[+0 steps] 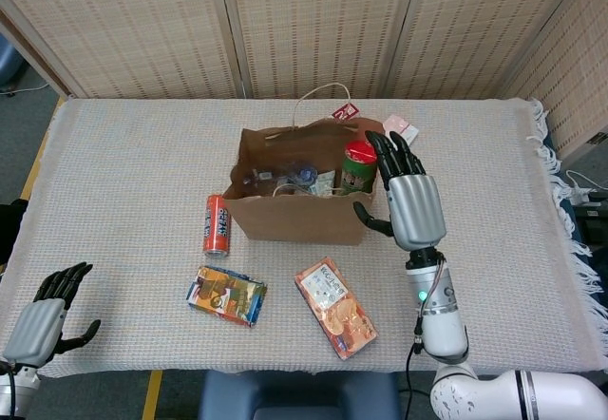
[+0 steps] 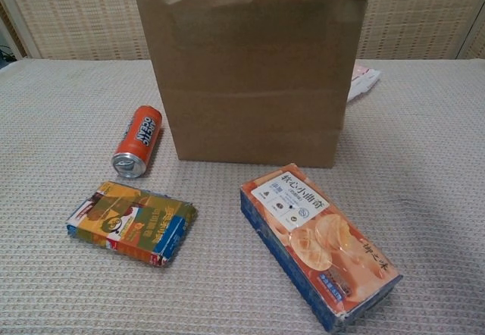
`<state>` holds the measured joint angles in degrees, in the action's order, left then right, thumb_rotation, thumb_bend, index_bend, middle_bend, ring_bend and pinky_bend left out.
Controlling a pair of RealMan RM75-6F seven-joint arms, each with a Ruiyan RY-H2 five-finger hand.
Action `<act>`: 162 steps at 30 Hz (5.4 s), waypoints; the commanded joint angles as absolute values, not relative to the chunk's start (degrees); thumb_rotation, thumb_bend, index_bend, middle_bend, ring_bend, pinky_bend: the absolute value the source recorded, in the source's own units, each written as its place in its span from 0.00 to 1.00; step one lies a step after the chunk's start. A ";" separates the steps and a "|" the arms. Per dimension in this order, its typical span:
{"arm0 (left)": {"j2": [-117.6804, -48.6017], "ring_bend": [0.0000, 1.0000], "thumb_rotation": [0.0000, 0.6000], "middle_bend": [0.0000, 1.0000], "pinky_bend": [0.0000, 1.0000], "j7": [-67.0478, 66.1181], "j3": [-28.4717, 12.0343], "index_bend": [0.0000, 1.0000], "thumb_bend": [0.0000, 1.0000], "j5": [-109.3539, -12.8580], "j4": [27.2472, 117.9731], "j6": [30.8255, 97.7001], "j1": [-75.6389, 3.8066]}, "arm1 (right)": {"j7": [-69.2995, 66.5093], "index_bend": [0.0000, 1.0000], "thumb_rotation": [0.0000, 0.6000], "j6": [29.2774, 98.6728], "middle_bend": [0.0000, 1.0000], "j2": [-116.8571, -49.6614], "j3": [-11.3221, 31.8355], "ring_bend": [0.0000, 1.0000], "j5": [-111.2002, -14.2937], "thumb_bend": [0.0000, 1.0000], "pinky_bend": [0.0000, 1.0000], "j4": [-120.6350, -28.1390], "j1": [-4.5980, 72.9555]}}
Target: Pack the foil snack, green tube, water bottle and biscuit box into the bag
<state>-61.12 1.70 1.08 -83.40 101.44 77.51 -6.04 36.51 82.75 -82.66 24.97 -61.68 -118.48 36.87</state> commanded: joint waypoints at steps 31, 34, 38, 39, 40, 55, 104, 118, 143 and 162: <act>-61.58 0.00 1.00 0.00 0.01 0.31 0.68 0.00 0.33 -82.52 101.45 77.44 -6.19 | 29.93 0.00 1.00 54.59 0.04 -58.59 0.54 0.00 -121.25 0.00 0.10 -101.25 34.86; -61.56 0.00 1.00 0.00 0.01 0.47 0.71 0.00 0.33 -82.70 101.33 77.37 -6.26 | 31.91 0.00 1.00 51.22 0.00 -61.80 1.65 0.00 -119.06 0.00 0.08 -100.31 36.19; -61.46 0.00 1.00 0.00 0.01 0.80 0.83 0.00 0.33 -82.83 101.33 77.20 -6.29 | 33.97 0.00 1.00 48.10 0.00 -66.71 3.27 0.00 -115.35 0.00 0.07 -99.13 37.50; -61.44 0.00 1.00 0.00 0.01 0.89 0.82 0.00 0.33 -82.85 101.31 77.19 -6.31 | 34.35 0.00 1.00 47.48 0.00 -67.72 3.46 0.00 -114.62 0.00 0.07 -98.96 37.75; -61.42 0.00 1.00 0.00 0.01 1.01 0.83 0.00 0.33 -82.85 101.31 77.15 -6.32 | 34.75 0.00 1.00 46.78 0.00 -68.67 3.57 0.00 -113.97 0.00 0.07 -98.83 38.03; -61.10 0.00 1.00 0.00 0.01 2.09 0.91 0.00 0.33 -83.01 101.30 77.04 -6.33 | 39.66 0.00 1.00 40.63 0.00 -73.68 1.56 0.00 -111.43 0.00 0.04 -98.31 42.14; -60.97 0.00 1.00 0.00 0.01 2.23 0.85 0.00 0.33 -82.65 101.71 76.85 -6.33 | 45.31 0.00 1.00 38.80 0.00 -77.75 -3.86 0.00 -113.97 0.00 0.03 -92.15 46.18; -60.92 0.00 1.00 0.00 0.01 2.38 0.98 0.00 0.33 -82.91 101.73 76.98 -6.25 | 50.90 0.71 1.00 40.84 0.57 -79.74 -3.67 0.56 -113.35 0.19 0.66 -91.32 44.52; -60.85 0.00 1.00 0.00 0.01 2.07 1.04 0.00 0.33 -82.75 102.06 76.89 -6.24 | 49.76 0.71 1.00 66.52 0.58 -73.33 14.55 0.56 -113.77 0.19 0.66 -111.72 43.84; -60.71 0.00 1.00 0.00 0.01 2.46 1.13 0.00 0.33 -82.79 102.12 76.62 -6.32 | 45.47 0.70 1.00 84.35 0.58 -93.92 23.85 0.56 -89.15 0.19 0.66 -104.88 37.83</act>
